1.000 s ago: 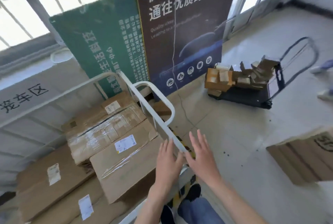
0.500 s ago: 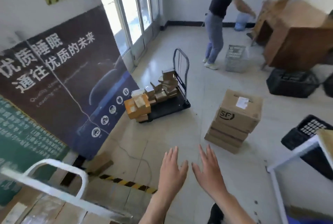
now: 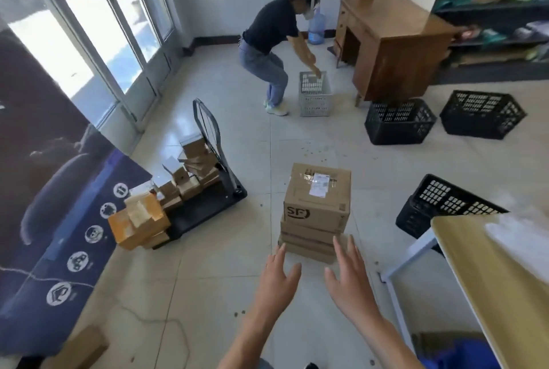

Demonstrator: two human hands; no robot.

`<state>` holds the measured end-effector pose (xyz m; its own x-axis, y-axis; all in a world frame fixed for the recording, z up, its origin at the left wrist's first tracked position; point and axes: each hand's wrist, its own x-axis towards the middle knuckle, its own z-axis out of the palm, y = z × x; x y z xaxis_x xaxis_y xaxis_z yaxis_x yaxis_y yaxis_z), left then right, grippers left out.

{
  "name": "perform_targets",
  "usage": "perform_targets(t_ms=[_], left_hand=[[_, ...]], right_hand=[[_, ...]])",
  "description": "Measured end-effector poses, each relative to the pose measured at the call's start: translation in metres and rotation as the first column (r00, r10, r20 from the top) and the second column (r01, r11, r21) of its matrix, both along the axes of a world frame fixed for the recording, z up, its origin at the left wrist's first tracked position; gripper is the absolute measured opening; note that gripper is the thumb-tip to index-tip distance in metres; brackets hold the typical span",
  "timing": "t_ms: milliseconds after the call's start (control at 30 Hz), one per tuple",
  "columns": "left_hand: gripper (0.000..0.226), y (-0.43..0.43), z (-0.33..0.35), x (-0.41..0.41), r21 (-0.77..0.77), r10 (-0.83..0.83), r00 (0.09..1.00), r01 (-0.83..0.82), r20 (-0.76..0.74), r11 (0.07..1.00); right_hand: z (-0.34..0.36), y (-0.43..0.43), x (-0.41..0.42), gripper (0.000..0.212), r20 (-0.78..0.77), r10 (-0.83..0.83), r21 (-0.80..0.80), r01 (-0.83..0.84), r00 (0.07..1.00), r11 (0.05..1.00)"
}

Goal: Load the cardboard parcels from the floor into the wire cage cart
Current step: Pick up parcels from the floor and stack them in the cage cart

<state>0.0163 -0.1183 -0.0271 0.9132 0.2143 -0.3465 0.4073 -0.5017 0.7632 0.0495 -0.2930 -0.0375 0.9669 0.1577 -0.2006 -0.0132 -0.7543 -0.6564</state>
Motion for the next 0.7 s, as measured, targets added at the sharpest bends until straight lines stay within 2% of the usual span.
perform_targets(t_ms=[233,400,533,700], left_hand=[[0.065,-0.005,-0.028,0.121,0.101,-0.128,0.992,0.13,-0.022,0.986],[0.063,0.012,-0.066,0.228,0.102,-0.127,0.991,0.13,-0.035,0.986],[0.065,0.021,-0.098,0.305,0.085,-0.143,0.982,0.154,-0.121,0.984],[0.067,0.035,-0.147,0.381,0.089,-0.237,0.949,0.26,-0.207,0.962]], right_hand=[[-0.022,-0.02,0.09,0.075,-0.073,-0.091,0.006,0.092,0.993,0.996],[-0.049,-0.01,0.187,0.073,-0.107,-0.118,-0.011,0.118,0.987,0.993],[-0.067,0.001,0.25,0.073,-0.172,-0.175,-0.017,0.175,0.969,0.984],[-0.103,-0.001,0.307,0.072,-0.227,-0.217,-0.117,0.194,0.95,0.974]])
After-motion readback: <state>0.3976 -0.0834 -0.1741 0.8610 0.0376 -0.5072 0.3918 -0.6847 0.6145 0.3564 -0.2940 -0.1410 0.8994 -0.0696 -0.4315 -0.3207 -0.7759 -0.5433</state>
